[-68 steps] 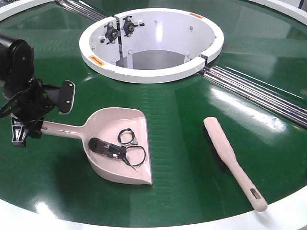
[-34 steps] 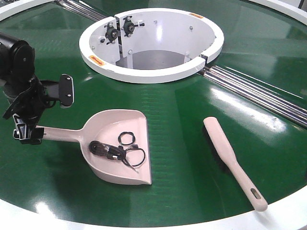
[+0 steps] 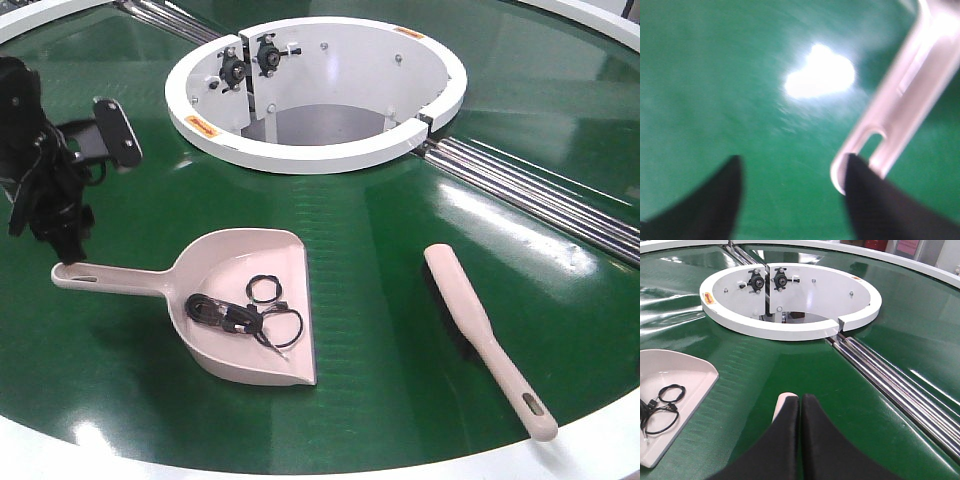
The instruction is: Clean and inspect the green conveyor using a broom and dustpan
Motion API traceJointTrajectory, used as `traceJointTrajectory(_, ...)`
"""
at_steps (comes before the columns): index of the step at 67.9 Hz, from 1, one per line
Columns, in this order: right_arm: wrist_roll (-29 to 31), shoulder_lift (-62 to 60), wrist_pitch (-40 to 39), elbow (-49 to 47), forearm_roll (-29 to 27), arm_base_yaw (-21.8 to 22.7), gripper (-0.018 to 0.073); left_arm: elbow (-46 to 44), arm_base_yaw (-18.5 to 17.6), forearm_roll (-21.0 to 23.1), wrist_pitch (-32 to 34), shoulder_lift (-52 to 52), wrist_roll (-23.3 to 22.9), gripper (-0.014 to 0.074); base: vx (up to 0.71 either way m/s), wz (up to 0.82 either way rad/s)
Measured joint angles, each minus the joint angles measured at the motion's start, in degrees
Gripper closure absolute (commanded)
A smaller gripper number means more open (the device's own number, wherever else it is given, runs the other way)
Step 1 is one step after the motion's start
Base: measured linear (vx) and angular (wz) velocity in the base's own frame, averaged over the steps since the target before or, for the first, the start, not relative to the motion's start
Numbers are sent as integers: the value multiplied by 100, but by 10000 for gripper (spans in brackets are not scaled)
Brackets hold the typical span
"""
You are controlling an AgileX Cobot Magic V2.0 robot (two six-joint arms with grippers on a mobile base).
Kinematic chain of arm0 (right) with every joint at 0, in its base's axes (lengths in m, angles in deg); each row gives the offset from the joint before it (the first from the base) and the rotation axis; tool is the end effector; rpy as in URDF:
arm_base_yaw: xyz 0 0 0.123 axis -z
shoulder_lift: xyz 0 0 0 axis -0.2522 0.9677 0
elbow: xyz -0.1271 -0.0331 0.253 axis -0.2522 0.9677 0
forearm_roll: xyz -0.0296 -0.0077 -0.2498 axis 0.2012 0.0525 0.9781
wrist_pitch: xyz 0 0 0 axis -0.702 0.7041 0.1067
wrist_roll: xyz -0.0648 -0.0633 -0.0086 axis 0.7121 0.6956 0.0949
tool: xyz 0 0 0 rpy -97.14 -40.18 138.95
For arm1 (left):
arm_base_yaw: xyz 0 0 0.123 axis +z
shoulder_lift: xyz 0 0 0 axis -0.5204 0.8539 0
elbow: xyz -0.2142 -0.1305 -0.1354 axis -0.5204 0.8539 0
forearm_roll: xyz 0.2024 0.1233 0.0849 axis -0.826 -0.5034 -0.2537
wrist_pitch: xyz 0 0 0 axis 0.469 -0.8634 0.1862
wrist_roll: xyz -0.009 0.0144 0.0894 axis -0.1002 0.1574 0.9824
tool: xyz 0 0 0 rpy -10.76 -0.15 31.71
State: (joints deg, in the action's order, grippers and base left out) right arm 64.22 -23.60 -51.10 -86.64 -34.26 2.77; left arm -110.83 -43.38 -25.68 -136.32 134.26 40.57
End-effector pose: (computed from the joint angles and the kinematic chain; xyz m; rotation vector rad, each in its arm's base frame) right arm 0.1084 0.0249 0.3367 -0.2896 1.8072 0.1011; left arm 0.3580 -0.0558 0.2982 1.4239 2.4378 0.4743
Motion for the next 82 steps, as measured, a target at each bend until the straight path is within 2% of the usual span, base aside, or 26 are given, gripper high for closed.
traceJointTrajectory(5,2,0,0,0,0,0,563,0,0,0,106,-219,-244,606,0,0)
traceJointTrajectory(12,-4,-18,0,0,0,0,563,0,0,0,204,-548,-456,604,0,0)
traceJointTrajectory(21,-126,-23,-4,0,0,0,563,0,0,106,574,-930,-1276,604,0,0)
traceJointTrajectory(26,-144,-83,-4,0,0,0,563,84,0,494,946,-1204,-1657,604,0,0)
traceJointTrajectory(31,-144,-208,8,0,0,0,563,441,0,1251,1611,-1624,-1778,604,0,0)
traceJointTrajectory(36,-125,-358,110,0,6,0,563,1043,0,2045,2304,-2117,-1706,604,0,0)
traceJointTrajectory(45,108,-494,432,0,17,0,563,2607,0,3472,3665,-3218,-1152,604,0,0)
traceJointTrajectory(51,183,-516,446,69,15,0,563,3731,0,4207,4331,-4010,-765,604,0,0)
traceJointTrajectory(55,188,-605,215,299,15,0,563,4416,0,4543,4653,-4555,-594,604,0,0)
traceJointTrajectory(68,188,-1039,-410,1473,5,0,563,5882,0,4786,5043,-6117,-476,604,0,0)
traceJointTrajectory(82,183,-1111,-644,1799,5,0,563,6381,0,4801,4992,-6973,-465,603,0,0)
